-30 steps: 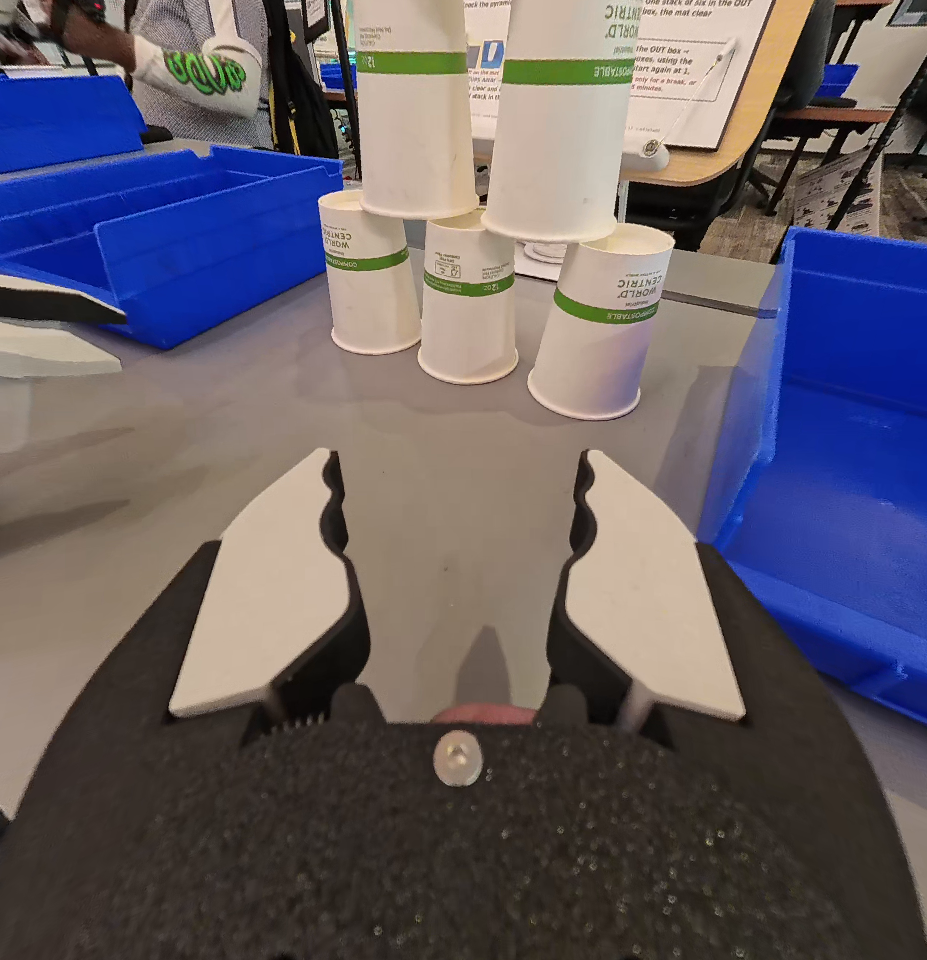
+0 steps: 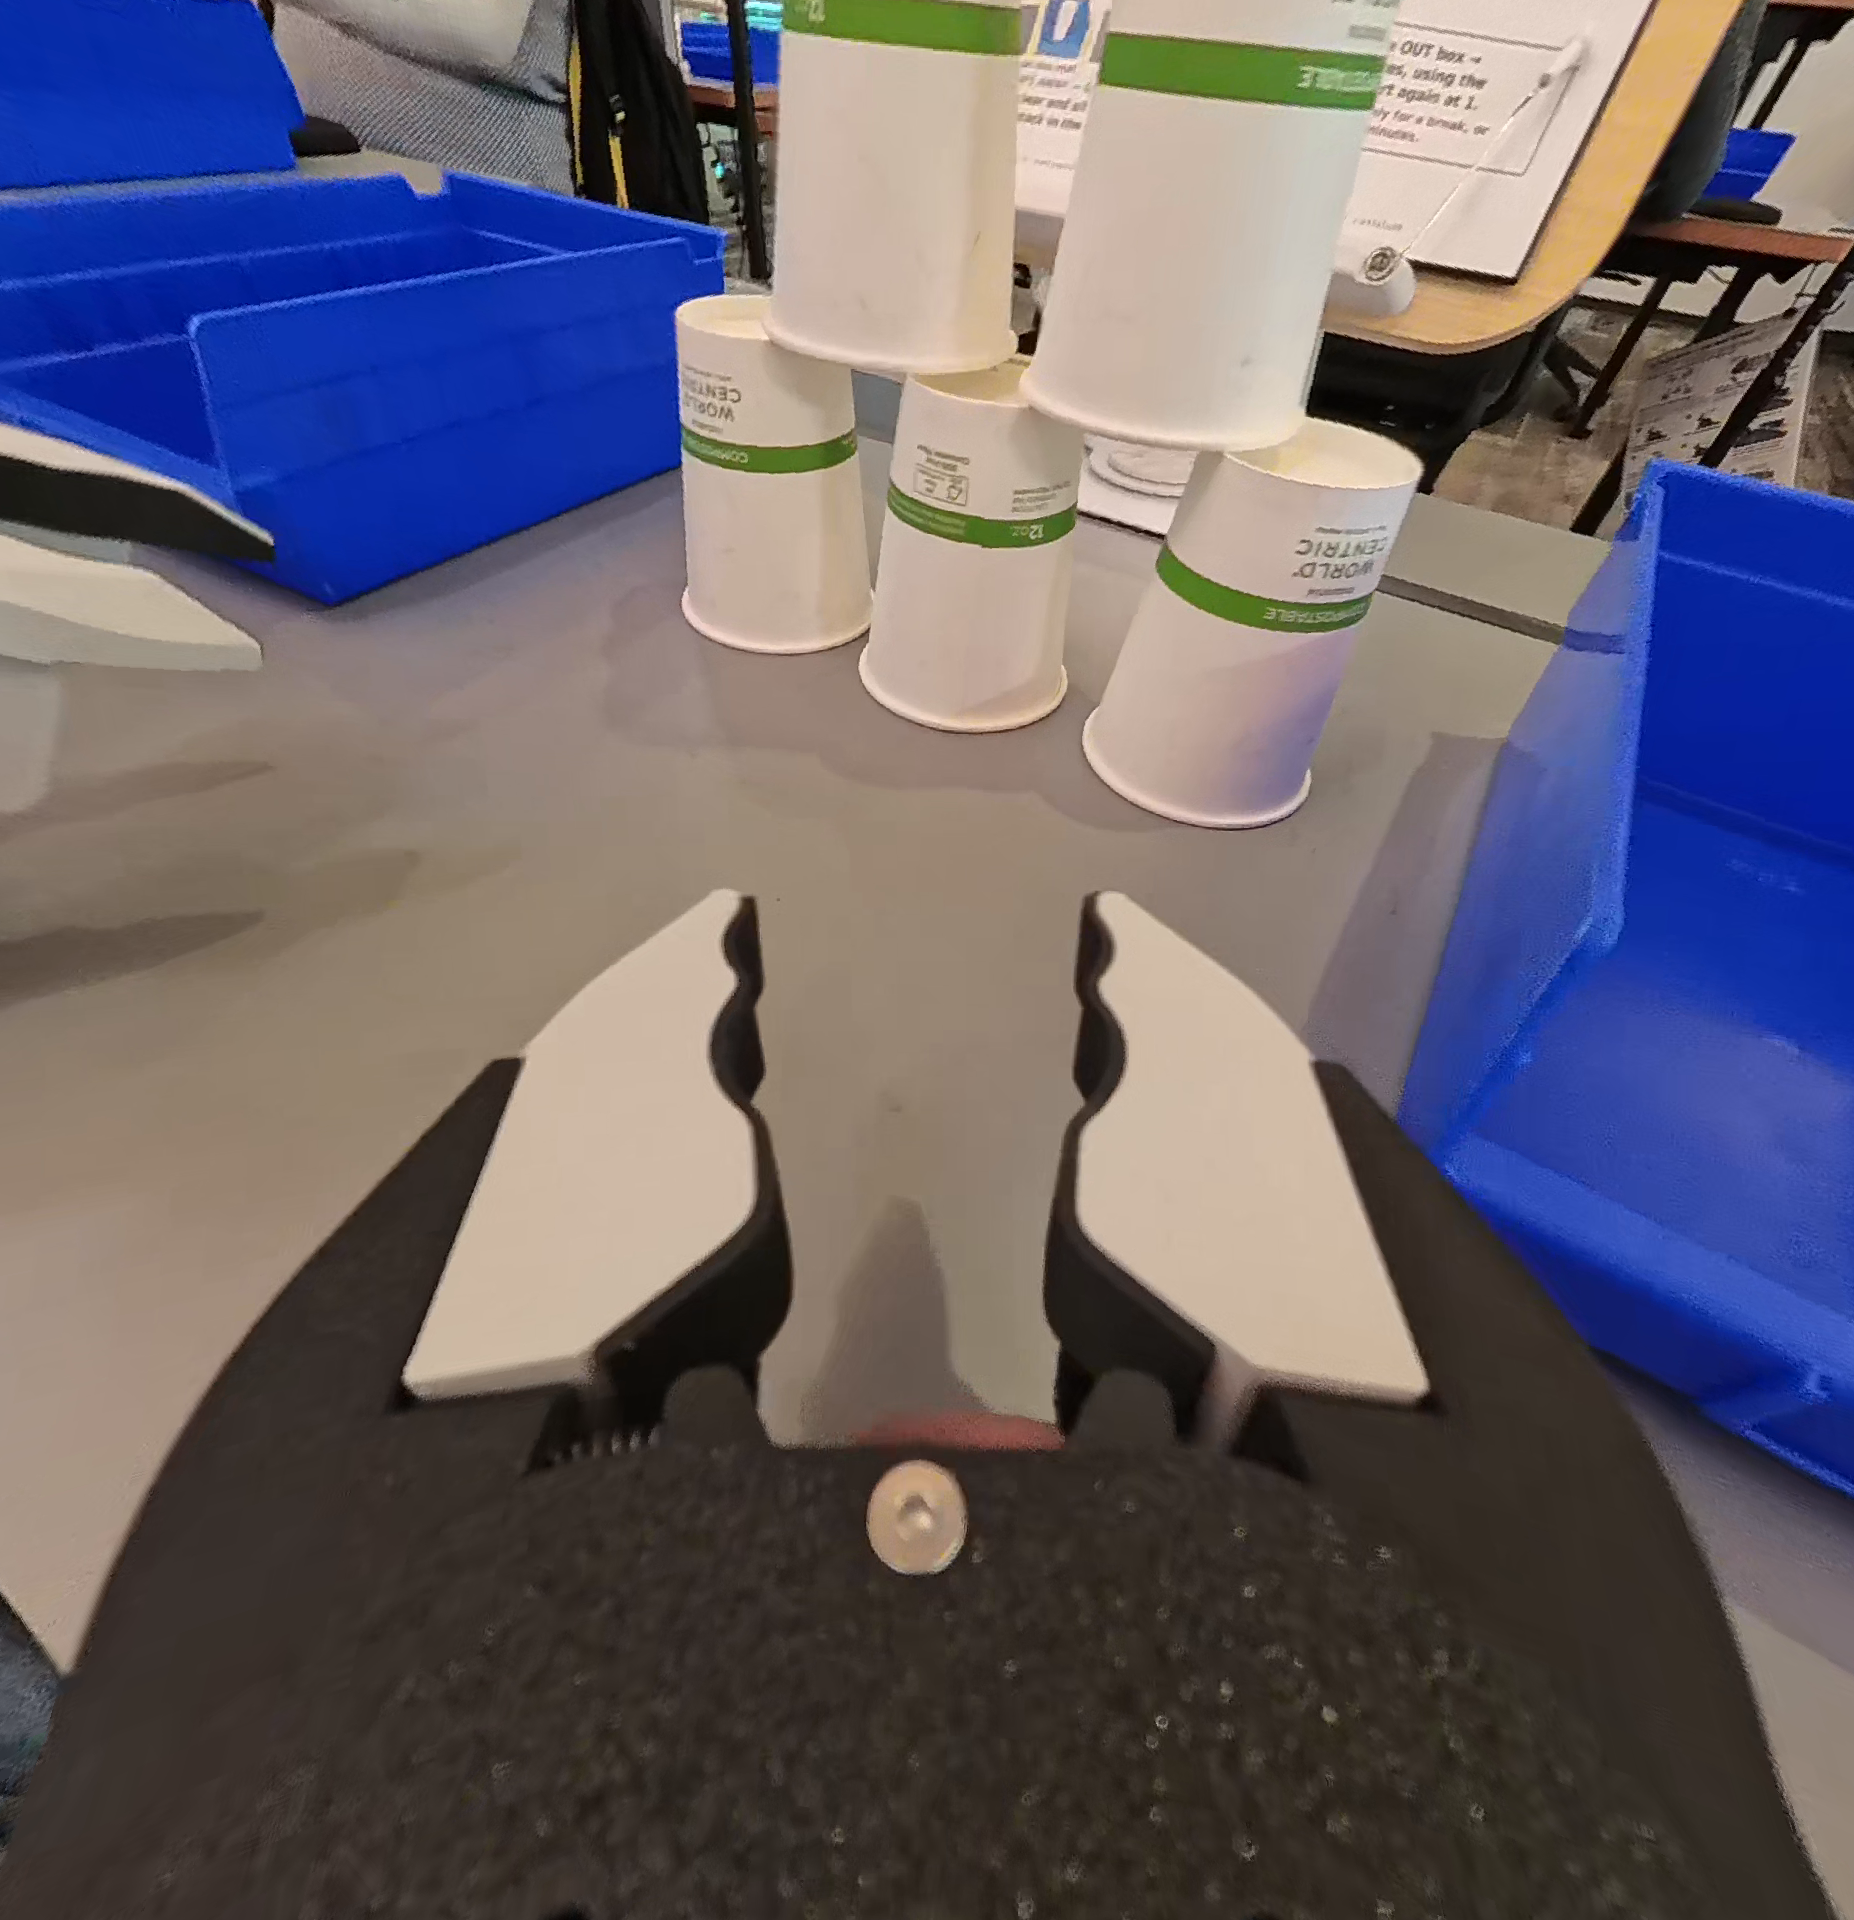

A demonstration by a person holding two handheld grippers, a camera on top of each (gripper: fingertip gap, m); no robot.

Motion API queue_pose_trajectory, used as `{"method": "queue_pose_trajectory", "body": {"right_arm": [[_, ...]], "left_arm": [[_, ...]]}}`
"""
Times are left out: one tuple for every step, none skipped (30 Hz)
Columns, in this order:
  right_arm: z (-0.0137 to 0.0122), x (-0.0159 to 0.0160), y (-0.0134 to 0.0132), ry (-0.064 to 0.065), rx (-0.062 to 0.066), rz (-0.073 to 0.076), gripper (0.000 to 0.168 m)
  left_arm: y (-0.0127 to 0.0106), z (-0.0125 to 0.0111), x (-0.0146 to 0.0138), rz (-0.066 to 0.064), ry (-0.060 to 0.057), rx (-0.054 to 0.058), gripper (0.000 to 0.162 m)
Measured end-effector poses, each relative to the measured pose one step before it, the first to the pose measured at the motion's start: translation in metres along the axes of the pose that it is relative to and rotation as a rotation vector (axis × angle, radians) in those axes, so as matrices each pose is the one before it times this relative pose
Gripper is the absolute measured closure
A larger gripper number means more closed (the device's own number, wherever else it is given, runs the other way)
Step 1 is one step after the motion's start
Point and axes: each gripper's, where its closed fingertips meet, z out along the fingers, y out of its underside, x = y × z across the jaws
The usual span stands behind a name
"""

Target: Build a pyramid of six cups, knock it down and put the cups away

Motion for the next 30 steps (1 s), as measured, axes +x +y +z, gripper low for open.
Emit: {"method": "queue_pose_trajectory", "body": {"right_arm": [[0.00033,-0.00155,0.00107,-0.0046,-0.0062,-0.0135,0.116],[0.00054,-0.00079,0.00094,0.0017,-0.0059,-0.0118,0.117],[0.00044,-0.00058,0.00089,0.003,-0.0052,-0.0101,0.119],[0.00035,-0.00119,0.00008,-0.0016,-0.0013,-0.008,0.12],[0.00047,-0.00108,0.00007,-0.0009,-0.0005,-0.0052,0.12],[0.00048,-0.00077,0.00027,0.0001,-0.0013,-0.0047,0.12],[0.00051,-0.00077,0.00062,-0.0005,-0.0025,-0.0044,0.12],[0.00051,-0.00056,0.00068,-0.0003,-0.0039,-0.0032,0.119],[0.00037,-0.00058,0.00025,-0.0015,-0.0011,-0.0019,0.119],[0.00007,-0.00033,-0.00002,-0.0004,0.0006,-0.0007,0.119],[0.00004,-0.00021,-0.00012,-0.0001,-0.0003,-0.0009,0.119],[-0.00005,-0.00049,0.00008,-0.0015,-0.0011,-0.0016,0.12],[0.00007,-0.00045,0.00019,-0.0008,-0.0016,-0.0017,0.12],[-0.00005,-0.00045,0.00012,-0.0004,-0.0007,-0.0021,0.12],[-0.0003,-0.00062,-0.0004,-0.0007,0.0017,-0.003,0.121],[-0.00039,-0.00093,-0.0008,-0.0031,0.0026,-0.0042,0.124],[-0.00057,-0.00171,-0.00076,-0.0067,0.0021,-0.0066,0.128],[-0.00138,-0.00324,-0.00089,-0.0142,-0.0013,-0.0179,0.139],[-0.00246,-0.00572,-0.00175,-0.0214,-0.0033,-0.0415,0.16],[-0.00285,-0.00603,-0.00269,-0.0056,-0.0039,-0.0528,0.168],[-0.00333,-0.00499,-0.0025,0.0189,-0.0118,-0.0516,0.168],[-0.00472,-0.00887,-0.00335,0.0052,-0.0182,-0.0602,0.168],[-0.00588,-0.00933,-0.00669,0.0111,-0.0078,-0.0638,0.168],[-0.00693,-0.00935,-0.0088,0.0171,0.004,-0.0642,0.168],[-0.00592,-0.00782,-0.00889,0.0256,0.0069,-0.0748,0.168],[-0.00277,-0.00491,-0.00648,0.0339,-0.0067,-0.0839,0.168],[0.00133,-0.0011,-0.00436,0.0368,-0.0152,-0.0835,0.168],[0.00611,0.00204,-0.00374,0.0301,-0.0086,-0.0687,0.168],[0.01183,0.00393,-0.00257,0.0159,-0.0051,-0.0362,0.168],[0.01805,0.00442,-0.00093,-0.0065,-0.004,-0.0038,0.168]], "left_arm": [[-0.00001,-0.00006,0.00015,0.0026,0.0003,-0.0004,0.092],[0.00041,0.00012,-0.00012,0.0025,-0.0011,-0.0022,0.092],[-0.00002,0.00021,-0.00002,0.0016,-0.0004,0.0005,0.092],[-0.00005,0.00013,0.00009,0.0003,0.0008,0.0,0.092],[-0.00009,0.00011,0.00019,-0.0002,0.0018,-0.0007,0.092],[0.00011,0.00008,0.00004,0.0001,0.0009,-0.0004,0.092],[-0.00009,0.00004,-0.00014,0.0005,0.0003,0.0006,0.092],[0.00019,0.00003,0.00004,0.0001,0.001,-0.001,0.092],[0.00023,0.0001,-0.00003,-0.0003,0.0013,-0.0018,0.092],[-0.00001,0.0,-0.00011,-0.0006,-0.0001,0.0,0.092],[0.0002,-0.00003,-0.00003,-0.0004,0.0007,-0.0009,0.092],[0.0001,-0.00006,0.0,0.0003,0.0002,-0.0008,0.092],[-0.00017,-0.00009,-0.00005,0.001,-0.001,0.0011,0.092],[0.0001,-0.00005,0.00015,0.0013,0.0008,-0.0007,0.092],[0.00046,0.00014,0.00014,0.0011,-0.0004,-0.0028,0.092],[0.00025,-0.00005,-0.0001,0.0014,-0.0021,0.0,0.092],[-0.00016,-0.00003,0.00015,0.0018,-0.0006,0.0009,0.092],[0.00019,-0.00018,0.00025,0.0013,0.0004,-0.002,0.092],[-0.00007,-0.0009,-0.00014,-0.0001,-0.0024,-0.0009,0.092],[-0.00112,-0.00168,-0.00007,-0.0013,-0.0016,0.0062,0.092],[-0.00088,-0.00203,-0.00042,-0.0033,-0.0032,0.005,0.093],[-0.0005,-0.0024,-0.00099,-0.0077,-0.0072,0.0012,0.093],[-0.00103,-0.00264,-0.00038,-0.0133,-0.0039,0.004,0.094],[-0.00145,-0.00227,0.00071,-0.0145,0.0043,0.0063,0.094],[-0.00208,-0.00183,0.00135,-0.0101,0.0092,0.0108,0.095],[-0.00143,-0.00124,0.00029,-0.0057,0.0046,0.0071,0.095],[-0.00102,-0.00088,-0.00053,-0.0041,0.0012,0.0024,0.095],[-0.00116,-0.00068,-0.00094,-0.0042,0.0024,0.0043,0.095],[-0.00157,-0.00022,-0.00153,-0.0051,0.0017,0.0068,0.096],[-0.00117,0.00038,-0.00177,-0.0053,0.0034,0.0021,0.096]]}}
